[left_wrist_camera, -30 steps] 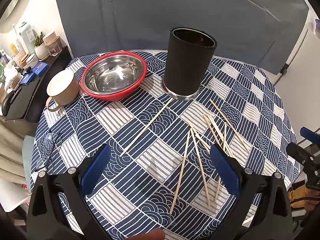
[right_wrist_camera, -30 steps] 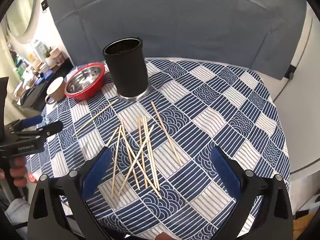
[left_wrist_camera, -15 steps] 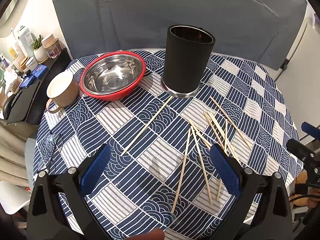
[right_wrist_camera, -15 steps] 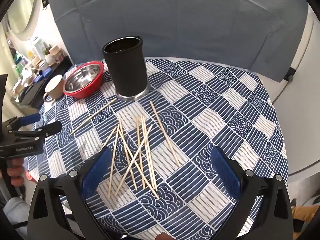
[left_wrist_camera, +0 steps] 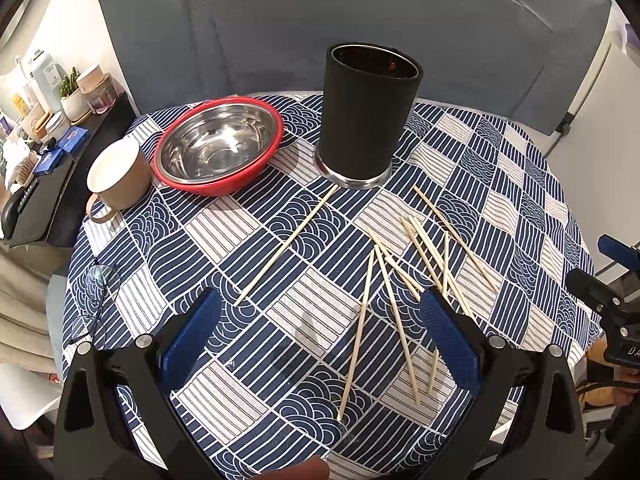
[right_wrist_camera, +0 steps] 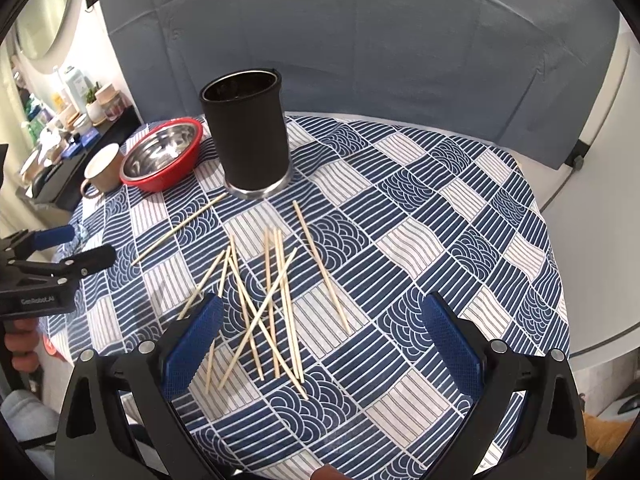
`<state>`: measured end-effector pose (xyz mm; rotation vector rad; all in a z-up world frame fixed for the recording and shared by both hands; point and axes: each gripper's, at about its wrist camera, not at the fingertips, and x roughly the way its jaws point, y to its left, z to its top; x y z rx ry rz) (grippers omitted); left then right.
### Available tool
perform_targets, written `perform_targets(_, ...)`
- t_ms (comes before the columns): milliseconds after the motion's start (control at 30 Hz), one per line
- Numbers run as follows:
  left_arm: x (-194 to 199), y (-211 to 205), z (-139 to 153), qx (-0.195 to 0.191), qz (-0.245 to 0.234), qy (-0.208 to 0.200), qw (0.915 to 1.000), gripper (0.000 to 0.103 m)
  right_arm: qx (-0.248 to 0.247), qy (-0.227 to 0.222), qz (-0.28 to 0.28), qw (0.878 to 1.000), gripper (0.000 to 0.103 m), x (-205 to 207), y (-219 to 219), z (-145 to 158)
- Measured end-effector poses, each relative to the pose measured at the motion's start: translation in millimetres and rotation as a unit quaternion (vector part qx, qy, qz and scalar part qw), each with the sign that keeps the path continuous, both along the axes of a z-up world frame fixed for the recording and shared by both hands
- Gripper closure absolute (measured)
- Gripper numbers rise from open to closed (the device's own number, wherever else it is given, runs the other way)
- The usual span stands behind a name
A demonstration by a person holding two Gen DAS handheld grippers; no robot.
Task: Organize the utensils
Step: 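Move both tools toward the scattered wooden chopsticks, then close the left tool on one wooden chopstick while the right tool grasps another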
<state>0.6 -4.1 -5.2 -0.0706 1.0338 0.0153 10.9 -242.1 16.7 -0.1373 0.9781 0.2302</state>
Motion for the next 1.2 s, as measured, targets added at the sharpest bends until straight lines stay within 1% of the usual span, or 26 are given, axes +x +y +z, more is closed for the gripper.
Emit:
perform_targets(133,3,2,-3,0.0,0.005,0.007,1.0,0.006,0.0,0.005,-0.002,1.0,0.008,2,-1,-3)
perform_targets(333,8,7,-13,-0.005,0.013,0.029,0.9995,0.006,0.001,0.015,-0.008,1.0,0.008,6,-4,-11)
perform_targets(467,12,11,-20,-0.004,0.016,0.04,0.9991,0.006,-0.001,0.028,-0.013,1.0,0.008,13,-5,-20)
perform_targets(733,26,20,-42,0.004,0.021,0.076,0.9969,0.006,-0.013,0.058,-0.022,0.998,0.008,35,-4,-41)
perform_targets(900,36,27,-57,0.022,0.022,0.095,0.995,0.006,-0.029,0.075,-0.022,0.997,0.008,51,0,-58)
perform_targets(1067,52,33,-72,0.027,0.02,0.123,0.9918,0.006,-0.058,0.084,-0.011,0.995,0.008,66,9,-75)
perform_targets(1200,64,34,-80,0.047,0.024,0.128,0.9904,0.006,-0.078,0.088,0.0,0.993,0.008,75,17,-84)
